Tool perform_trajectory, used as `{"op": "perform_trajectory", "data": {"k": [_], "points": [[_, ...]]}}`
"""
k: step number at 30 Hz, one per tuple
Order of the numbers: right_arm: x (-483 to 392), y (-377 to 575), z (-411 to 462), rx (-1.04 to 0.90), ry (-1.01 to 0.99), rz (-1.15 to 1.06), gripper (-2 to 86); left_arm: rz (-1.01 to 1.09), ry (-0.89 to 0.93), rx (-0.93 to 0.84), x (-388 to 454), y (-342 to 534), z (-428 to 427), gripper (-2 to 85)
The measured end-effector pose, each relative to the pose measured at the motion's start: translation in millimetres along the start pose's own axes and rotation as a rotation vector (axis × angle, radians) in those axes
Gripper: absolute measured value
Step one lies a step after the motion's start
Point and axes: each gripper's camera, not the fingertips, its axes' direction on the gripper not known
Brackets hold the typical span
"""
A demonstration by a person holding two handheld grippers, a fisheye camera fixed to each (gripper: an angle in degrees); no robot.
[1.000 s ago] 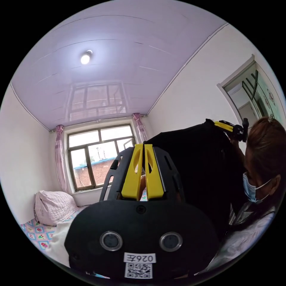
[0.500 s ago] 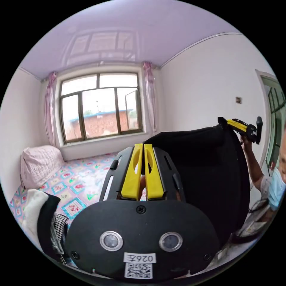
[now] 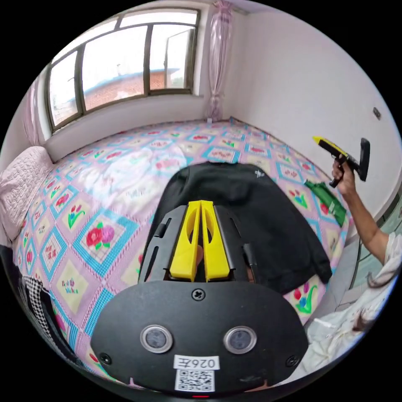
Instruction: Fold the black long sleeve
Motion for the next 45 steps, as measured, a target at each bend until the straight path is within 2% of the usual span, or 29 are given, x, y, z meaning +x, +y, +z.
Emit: {"op": "perform_trajectory", "data": {"k": [3, 6, 13, 16, 21, 25, 26, 27, 31, 40, 45], "points": [[-2, 66, -2, -0.108, -0.150, 0.066, -0.9, 0.019, -0.052, -0.130, 5, 49, 30, -1.0], [-27, 126, -5, -0.229, -0.167, 0.094, -0.2, 0.085, -0.127, -0.208, 13, 79, 49, -1.0], [-99, 175, -30, -0.422, -0.122, 0.084, 5.7, 0.326, -0.230, -0.137, 56, 102, 40, -0.4], [-124, 173, -25, -0.482, -0.065, 0.004, 6.7, 0.387, -0.179, -0.107, 60, 100, 40, 2.0], [-134, 158, 5, -0.536, -0.091, -0.007, 8.5, 0.381, -0.062, -0.185, 40, 69, 76, 12.4], [-124, 151, 45, -0.594, -0.099, 0.048, 8.7, 0.436, -0.128, -0.272, 40, 51, 109, 9.0], [-123, 151, 51, -0.609, -0.090, 0.050, 8.5, 0.470, -0.097, -0.260, 42, 47, 110, 4.3], [-120, 149, 61, -0.631, -0.063, 0.057, 7.3, 0.474, -0.059, -0.295, 43, 41, 116, 1.5], [-110, 131, 73, -0.630, 0.045, 0.039, -0.4, 0.494, -0.068, -0.356, 42, 24, 122, -0.2], [-75, 114, 48, -0.678, -0.215, 0.171, -1.3, 0.388, 0.156, -0.403, -8, 50, 85, -0.7], [-87, 131, 27, -0.713, -0.257, 0.211, -1.3, 0.275, 0.275, -0.476, -31, 93, 70, -0.7]]}}
